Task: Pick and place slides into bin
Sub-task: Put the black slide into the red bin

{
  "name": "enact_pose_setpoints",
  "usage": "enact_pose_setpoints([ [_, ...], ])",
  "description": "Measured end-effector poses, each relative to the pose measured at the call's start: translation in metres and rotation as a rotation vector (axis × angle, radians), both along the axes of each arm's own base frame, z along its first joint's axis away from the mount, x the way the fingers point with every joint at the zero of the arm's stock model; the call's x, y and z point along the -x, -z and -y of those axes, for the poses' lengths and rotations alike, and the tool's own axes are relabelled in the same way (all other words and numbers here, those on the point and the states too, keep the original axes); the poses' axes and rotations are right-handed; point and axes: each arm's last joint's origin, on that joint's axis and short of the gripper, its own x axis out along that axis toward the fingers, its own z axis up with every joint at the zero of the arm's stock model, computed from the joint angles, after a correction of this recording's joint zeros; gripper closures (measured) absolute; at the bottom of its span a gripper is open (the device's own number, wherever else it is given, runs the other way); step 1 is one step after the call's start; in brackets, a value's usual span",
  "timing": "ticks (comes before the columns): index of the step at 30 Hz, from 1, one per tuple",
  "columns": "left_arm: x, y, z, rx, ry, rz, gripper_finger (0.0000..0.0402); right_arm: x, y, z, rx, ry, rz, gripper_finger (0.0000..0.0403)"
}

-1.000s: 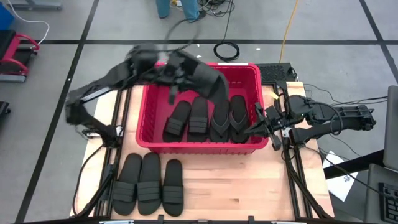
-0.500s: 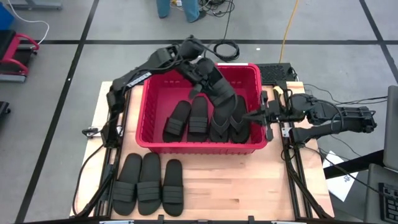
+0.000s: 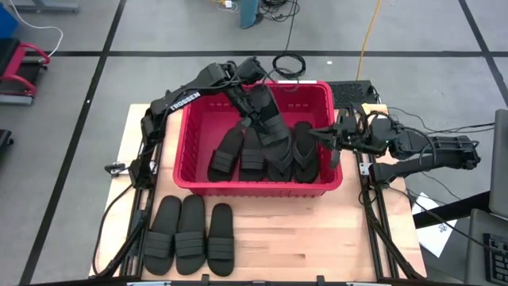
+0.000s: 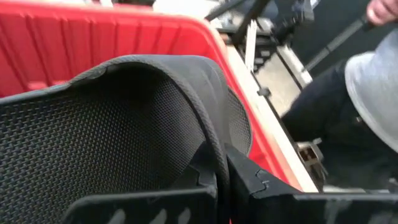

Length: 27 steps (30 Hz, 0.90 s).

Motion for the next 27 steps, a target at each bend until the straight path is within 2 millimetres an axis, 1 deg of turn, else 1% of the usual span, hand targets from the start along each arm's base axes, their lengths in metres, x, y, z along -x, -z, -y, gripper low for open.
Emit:
enact_pose_setpoints([
  [4,0.002,0.003,0.006,-0.032,0.037,-0.030,0.0401,-0.012,0.006,0.002,-0.002,0.010,-0.034,0.0361],
  [8,0.002,0.004,0.007,-0.064,0.023,-0.047,0.0401,-0.030,0.018,0.010,-0.023,-0.003,-0.100,0.0305],
  [10,0.002,0.002,0.006,-0.069,-0.014,-0.057,0.0401,-0.037,0.023,0.015,-0.037,0.013,-0.126,0.0276],
  [11,0.001,0.001,0.004,-0.070,-0.040,-0.057,0.0401,-0.040,0.025,0.018,-0.042,0.036,-0.136,0.0264],
  [14,0.003,-0.004,-0.003,-0.046,-0.128,-0.067,0.0401,-0.041,0.026,0.026,-0.047,0.194,-0.119,0.0238],
  [16,0.002,-0.010,-0.008,-0.042,-0.186,-0.041,0.0401,-0.040,0.021,0.030,-0.041,0.245,-0.079,0.0231],
  [18,0.004,-0.019,-0.013,-0.042,-0.263,-0.015,0.0400,-0.038,0.017,0.032,-0.039,0.250,-0.038,0.0228],
  [22,0.005,-0.034,-0.022,-0.079,-0.410,0.056,0.0401,-0.037,0.008,0.034,-0.106,0.259,0.074,0.0228],
  [25,0.003,-0.041,-0.026,-0.095,-0.437,0.128,0.0400,-0.038,0.002,0.035,-0.151,0.261,0.159,0.0228],
  [27,0.002,-0.043,-0.025,-0.093,-0.444,0.149,0.0400,-0.040,0.001,0.037,-0.184,0.259,0.191,0.0230],
])
